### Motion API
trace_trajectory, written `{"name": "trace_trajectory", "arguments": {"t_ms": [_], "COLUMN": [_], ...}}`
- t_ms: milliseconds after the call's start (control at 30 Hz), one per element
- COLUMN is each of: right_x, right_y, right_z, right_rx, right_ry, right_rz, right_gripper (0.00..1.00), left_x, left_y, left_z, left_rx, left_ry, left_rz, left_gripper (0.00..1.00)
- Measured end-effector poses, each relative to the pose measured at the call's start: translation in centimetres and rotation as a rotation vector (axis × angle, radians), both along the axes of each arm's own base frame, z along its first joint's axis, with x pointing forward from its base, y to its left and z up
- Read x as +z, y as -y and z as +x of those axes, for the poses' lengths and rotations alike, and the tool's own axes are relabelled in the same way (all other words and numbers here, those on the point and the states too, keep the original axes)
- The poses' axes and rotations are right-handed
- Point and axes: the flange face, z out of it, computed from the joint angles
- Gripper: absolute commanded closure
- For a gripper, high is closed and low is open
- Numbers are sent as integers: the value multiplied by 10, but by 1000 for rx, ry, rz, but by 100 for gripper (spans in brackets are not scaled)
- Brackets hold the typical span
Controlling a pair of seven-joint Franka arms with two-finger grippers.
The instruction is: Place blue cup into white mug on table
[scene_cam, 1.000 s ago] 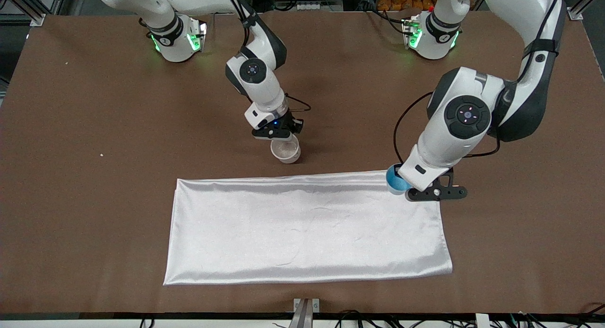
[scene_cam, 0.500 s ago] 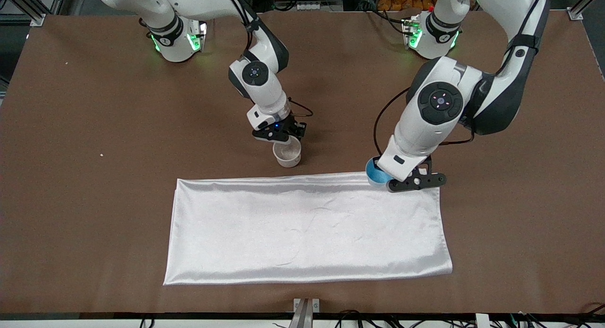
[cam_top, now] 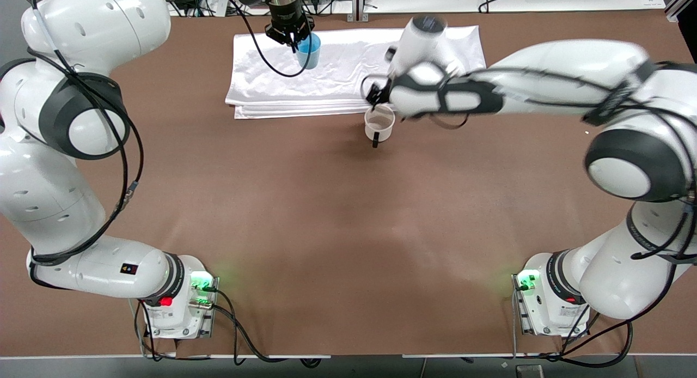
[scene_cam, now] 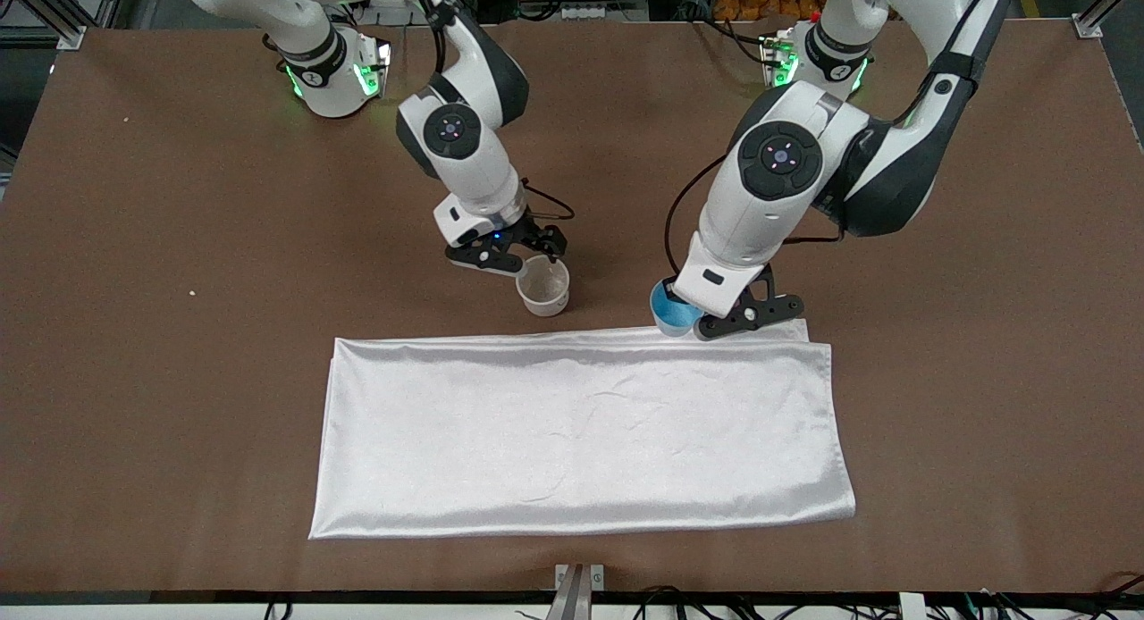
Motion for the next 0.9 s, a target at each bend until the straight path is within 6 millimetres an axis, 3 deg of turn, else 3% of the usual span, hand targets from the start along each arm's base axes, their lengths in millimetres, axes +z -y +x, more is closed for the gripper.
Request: {"name": "trace_trajectory", "arguments": {"t_ms": [133,233,400,567,667,767,900], "right_x": [41,55,40,16,11,12,16], "right_y": [49,98,198,296,344,380,386], "right_z": [33,62,108,139,152,161,164], "right_rx": [57,107,203,307,325,315,307], "right_ry": [-59,-70,-65,-66,-59,-52,-43], "right_rz": [-34,-47,-96,-191,-211,-213,-213], "right_gripper": [0,0,0,0,0,0,0], "left_x": [0,-1,-4,-14,-23,-34,-45], "left_y": [9,18,45,79,94,111,126], "left_z": [-6,-11,-27,-46,-54,-63,-71], "left_rx": [-9,-14,18,34,24,13,15], "left_ry": [-2,-4,1,7,6,1,-1], "left_rz": [-2,-4,-16,-40,-51,-61,-77], "left_gripper": [100,100,100,100,100,100,100]}}
